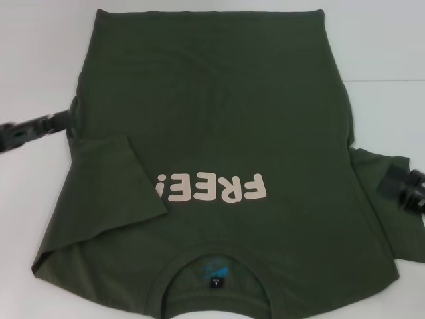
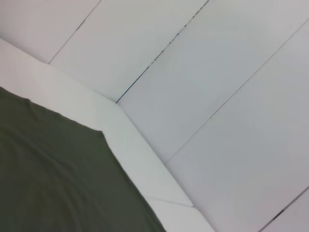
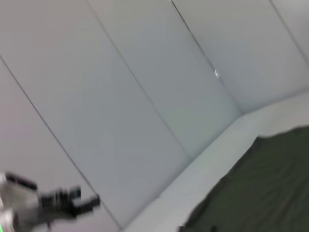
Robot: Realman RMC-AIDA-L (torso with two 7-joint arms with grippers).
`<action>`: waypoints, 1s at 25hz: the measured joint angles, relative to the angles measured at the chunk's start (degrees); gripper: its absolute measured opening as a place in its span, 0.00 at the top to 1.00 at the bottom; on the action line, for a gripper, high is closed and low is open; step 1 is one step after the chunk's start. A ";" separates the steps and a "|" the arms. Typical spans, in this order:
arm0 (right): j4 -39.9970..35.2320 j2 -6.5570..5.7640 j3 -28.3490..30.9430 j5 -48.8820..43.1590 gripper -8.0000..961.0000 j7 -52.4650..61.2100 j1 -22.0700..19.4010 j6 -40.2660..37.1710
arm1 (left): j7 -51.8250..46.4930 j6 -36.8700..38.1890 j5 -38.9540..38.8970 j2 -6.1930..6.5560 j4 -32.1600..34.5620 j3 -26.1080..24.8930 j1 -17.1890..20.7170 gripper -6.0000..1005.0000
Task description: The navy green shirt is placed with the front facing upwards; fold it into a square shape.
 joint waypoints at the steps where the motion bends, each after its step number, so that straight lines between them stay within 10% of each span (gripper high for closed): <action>1: -1.76 -0.51 -0.03 -0.09 0.02 5.20 0.69 -1.26 | 0.45 1.37 0.27 0.25 0.52 -0.70 0.91 0.56; 15: -10.50 -12.43 -0.94 -7.88 0.02 55.04 8.38 -2.45 | 11.01 13.15 13.32 -0.12 6.96 -0.97 5.24 0.07; 25: -18.77 -13.91 -1.46 -22.12 0.02 69.04 11.66 1.57 | 12.11 13.39 13.10 -0.17 7.31 -0.94 4.69 0.04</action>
